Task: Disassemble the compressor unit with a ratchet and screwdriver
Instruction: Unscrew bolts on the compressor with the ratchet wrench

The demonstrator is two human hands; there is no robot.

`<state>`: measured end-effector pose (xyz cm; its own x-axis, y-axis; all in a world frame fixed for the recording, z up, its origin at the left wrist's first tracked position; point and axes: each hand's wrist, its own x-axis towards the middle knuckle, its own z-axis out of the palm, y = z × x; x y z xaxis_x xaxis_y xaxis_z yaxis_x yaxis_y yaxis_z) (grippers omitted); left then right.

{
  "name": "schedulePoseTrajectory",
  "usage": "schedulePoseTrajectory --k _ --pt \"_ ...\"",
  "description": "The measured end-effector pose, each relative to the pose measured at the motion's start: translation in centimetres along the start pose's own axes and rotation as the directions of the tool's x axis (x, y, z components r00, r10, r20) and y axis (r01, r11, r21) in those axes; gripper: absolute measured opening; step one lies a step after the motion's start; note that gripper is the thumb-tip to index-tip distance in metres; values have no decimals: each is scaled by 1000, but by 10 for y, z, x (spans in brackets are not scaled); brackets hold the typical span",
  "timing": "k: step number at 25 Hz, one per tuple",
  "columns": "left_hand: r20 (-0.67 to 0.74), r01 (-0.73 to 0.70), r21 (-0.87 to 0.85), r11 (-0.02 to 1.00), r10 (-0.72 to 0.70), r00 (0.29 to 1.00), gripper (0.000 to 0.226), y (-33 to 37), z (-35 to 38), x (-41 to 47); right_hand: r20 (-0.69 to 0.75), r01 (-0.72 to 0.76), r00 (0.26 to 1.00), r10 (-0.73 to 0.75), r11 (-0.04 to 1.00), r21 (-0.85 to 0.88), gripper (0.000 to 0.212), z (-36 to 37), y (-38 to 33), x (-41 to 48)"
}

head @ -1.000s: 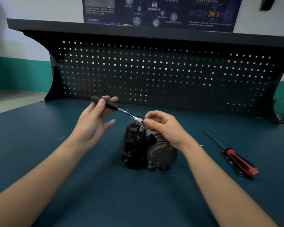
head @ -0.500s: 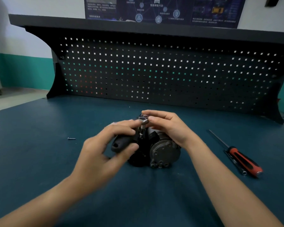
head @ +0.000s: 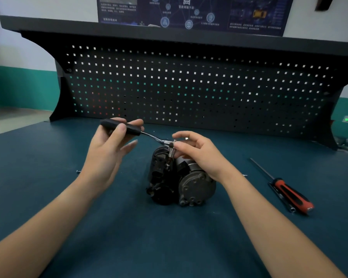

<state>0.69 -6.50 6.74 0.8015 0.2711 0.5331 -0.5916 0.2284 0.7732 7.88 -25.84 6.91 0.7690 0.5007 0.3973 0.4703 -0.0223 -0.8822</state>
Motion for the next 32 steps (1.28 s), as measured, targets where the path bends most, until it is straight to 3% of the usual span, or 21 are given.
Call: schedulePoseTrajectory --k 3,6,9,11,14,16,18,20,22,25,26,28,30,32 --pt "182 -349 265 899 309 934 13 10 4 -40 39 -20 999 20 1000 -10 24 -1 -2 -1" --pt "335 -501 365 784 392 857 20 11 12 -60 27 -18 999 18 1000 9 25 -2 -2 -2" --pt "184 -352 261 899 312 932 14 10 9 -44 20 -10 1000 10 999 43 17 -1 -3 -3" --pt "53 -102 108 989 97 994 8 8 2 -19 21 5 1000 -5 1000 29 11 0 -4 -3" --pt "-7 211 -138 968 -214 977 14 3 -2 14 -1 7 1000 -7 1000 -24 6 3 -3 -3" --pt "-26 222 -165 961 -230 973 14 1 2 19 -15 6 1000 -6 999 -42 10 3 -2 -2" --pt "-18 59 -67 996 -60 998 6 2 8 7 -29 0 1000 0 1000 -24 16 2 -1 -2" --pt "76 -203 127 971 194 978 12 7 10 -17 -11 -18 1000 18 1000 3 20 -1 0 -1" --pt "291 -460 314 831 377 879 17 8 13 -44 27 -30 999 30 999 19 24 -3 -1 -2" --pt "507 -666 501 553 436 744 13 2 21 -66 73 -35 997 28 996 87 29 -6 -2 -3" --pt "507 -663 485 570 435 744 12 1 22 -67 80 -37 996 29 994 99 30 -6 -3 -3" --pt "421 -530 332 781 380 824 16 1 18 -61 83 -47 996 39 994 101 28 -7 -3 -2" --pt "268 -340 180 923 287 920 18 1 9 -48 68 -56 996 50 994 90 22 -6 -4 -2" --pt "72 -145 67 987 140 988 12 -1 -1 -28 58 -35 998 30 995 91 20 -4 -4 -2"
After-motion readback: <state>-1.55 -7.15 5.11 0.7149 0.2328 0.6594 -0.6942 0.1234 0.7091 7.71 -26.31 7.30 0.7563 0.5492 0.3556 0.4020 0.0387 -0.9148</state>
